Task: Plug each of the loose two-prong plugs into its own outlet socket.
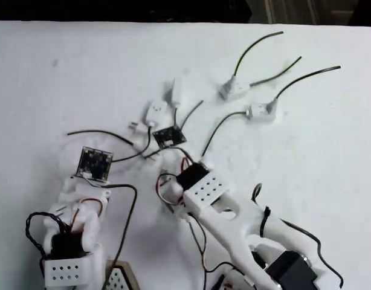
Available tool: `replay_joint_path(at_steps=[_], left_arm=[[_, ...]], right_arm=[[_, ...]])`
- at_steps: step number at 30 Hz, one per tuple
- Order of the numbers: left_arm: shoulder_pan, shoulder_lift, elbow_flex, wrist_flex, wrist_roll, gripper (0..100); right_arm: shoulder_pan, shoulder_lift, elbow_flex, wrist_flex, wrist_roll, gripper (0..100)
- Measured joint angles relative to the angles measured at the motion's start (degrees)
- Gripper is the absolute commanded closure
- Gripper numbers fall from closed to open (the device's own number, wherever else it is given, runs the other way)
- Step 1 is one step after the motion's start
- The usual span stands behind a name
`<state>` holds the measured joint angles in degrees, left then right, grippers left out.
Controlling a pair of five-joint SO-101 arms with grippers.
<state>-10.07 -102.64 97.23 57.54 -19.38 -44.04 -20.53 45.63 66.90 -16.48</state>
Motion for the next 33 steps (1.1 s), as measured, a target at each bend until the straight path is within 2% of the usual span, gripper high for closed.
replay_joint_path(at_steps=[8, 13, 20, 27, 33], left_arm=[[0.0, 0.0, 0.0, 0.0, 0.0, 98], [0.0, 0.0, 0.0, 0.0, 0.0, 98], [0.0, 0.0, 0.0, 0.0, 0.0, 98], [0.0, 0.0, 0.0, 0.0, 0.0, 98], [0.0, 0.0, 0.0, 0.0, 0.0, 98]], right_arm=[[-0.1, -2.6, -1.1, 1.9, 3.6, 86.8], [0.0, -9.3, -2.9, 4.2, 5.5, 99.0], [-0.6, -13.7, -1.0, 3.5, 9.8, 98.0], [-0.5, -9.4, 7.9, -6.7, 11.9, 98.0], [8.4, -8.1, 8.5, -9.1, 17.8, 98.0]])
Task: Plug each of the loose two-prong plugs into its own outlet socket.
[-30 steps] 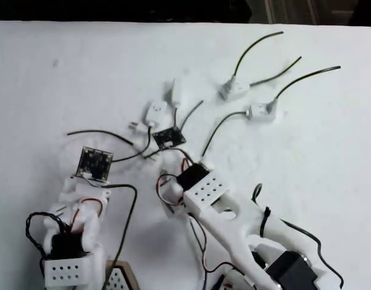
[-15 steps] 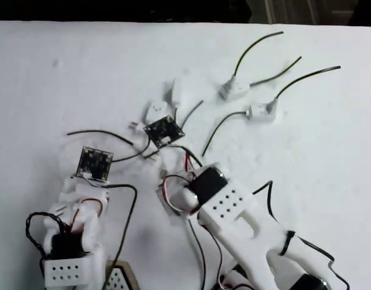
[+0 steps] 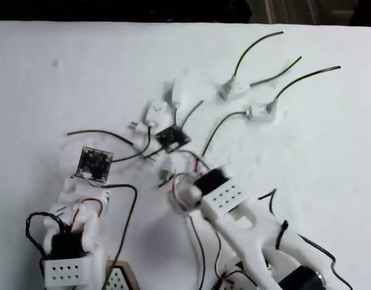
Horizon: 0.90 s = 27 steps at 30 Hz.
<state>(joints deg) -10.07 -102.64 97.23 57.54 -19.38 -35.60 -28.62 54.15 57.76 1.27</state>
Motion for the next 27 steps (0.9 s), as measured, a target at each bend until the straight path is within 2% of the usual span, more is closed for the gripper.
replay_joint_path(at_steps=[3, 7, 17, 23, 27], left_arm=[[0.0, 0.0, 0.0, 0.0, 0.0, 98], [0.0, 0.0, 0.0, 0.0, 0.0, 98], [0.0, 0.0, 0.0, 0.0, 0.0, 98], [0.0, 0.0, 0.0, 0.0, 0.0, 98], [0.0, 0.0, 0.0, 0.0, 0.0, 98]], right_arm=[[4.8, 0.3, 0.3, 0.2, 2.5, 98.0], [5.5, -2.0, 0.4, 1.8, 3.3, 98.0], [0.7, -16.3, 0.4, 1.0, 3.3, 97.4], [0.4, -12.3, -2.6, -0.9, 0.5, 90.6], [0.4, -4.0, -7.3, -0.6, -1.8, 91.9]])
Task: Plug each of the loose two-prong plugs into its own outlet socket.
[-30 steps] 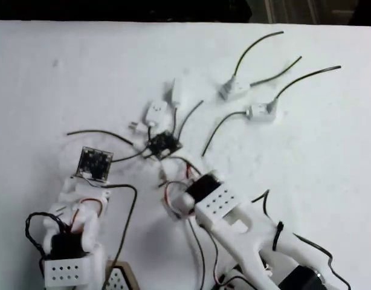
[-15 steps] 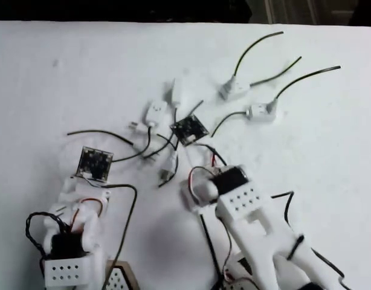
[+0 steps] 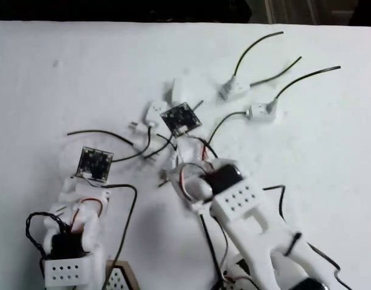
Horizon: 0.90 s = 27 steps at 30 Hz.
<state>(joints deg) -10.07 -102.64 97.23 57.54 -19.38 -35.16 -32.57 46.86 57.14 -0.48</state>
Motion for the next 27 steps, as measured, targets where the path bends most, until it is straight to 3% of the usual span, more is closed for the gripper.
replay_joint_path(at_steps=[8, 14, 19, 27], left_arm=[[0.0, 0.0, 0.0, 0.0, 0.0, 98], [0.3, 0.0, 0.0, 0.8, 0.0, 98], [5.0, 0.0, -0.3, 1.4, 0.4, 98], [15.0, -0.1, -14.7, 10.6, 14.9, 98]], right_arm=[[3.5, 4.0, -3.9, 8.8, 2.5, 98.1], [15.1, -4.7, -4.0, 13.2, 10.2, 97.8], [25.1, -9.8, -4.0, 17.7, 13.2, 97.8], [35.1, -10.6, -4.0, 18.6, 14.1, 97.8]])
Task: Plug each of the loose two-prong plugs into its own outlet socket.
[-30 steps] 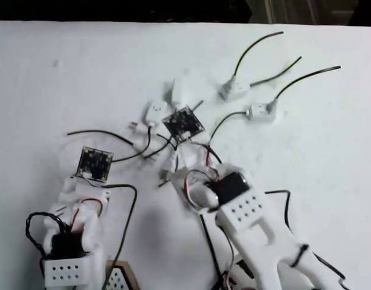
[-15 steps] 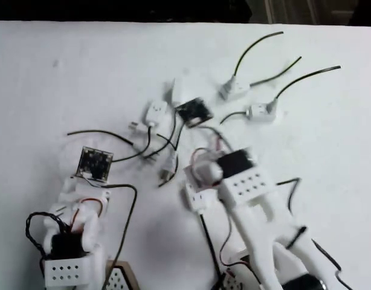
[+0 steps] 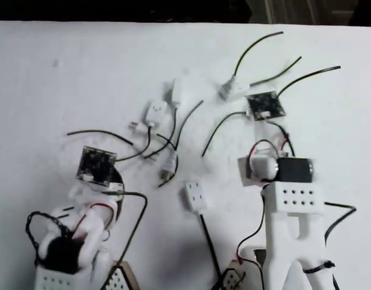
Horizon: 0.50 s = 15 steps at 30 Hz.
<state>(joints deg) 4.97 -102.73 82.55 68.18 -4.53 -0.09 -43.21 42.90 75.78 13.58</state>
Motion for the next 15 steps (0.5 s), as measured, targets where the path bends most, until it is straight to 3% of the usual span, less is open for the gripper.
replay_joint_path(at_steps=[4, 11, 15], left_arm=[[4.2, 4.8, -7.3, 1.2, 5.5, 98], [10.1, 32.9, -20.8, -0.4, 12.7, 97], [16.3, 51.1, -30.4, 0.7, 15.6, 86]], right_arm=[[2.1, -0.1, 0.0, 0.0, 0.0, 97.8], [5.5, -0.1, 0.0, 0.0, -2.1, 97.8], [5.5, -0.1, 0.0, 0.0, -3.7, 97.8]])
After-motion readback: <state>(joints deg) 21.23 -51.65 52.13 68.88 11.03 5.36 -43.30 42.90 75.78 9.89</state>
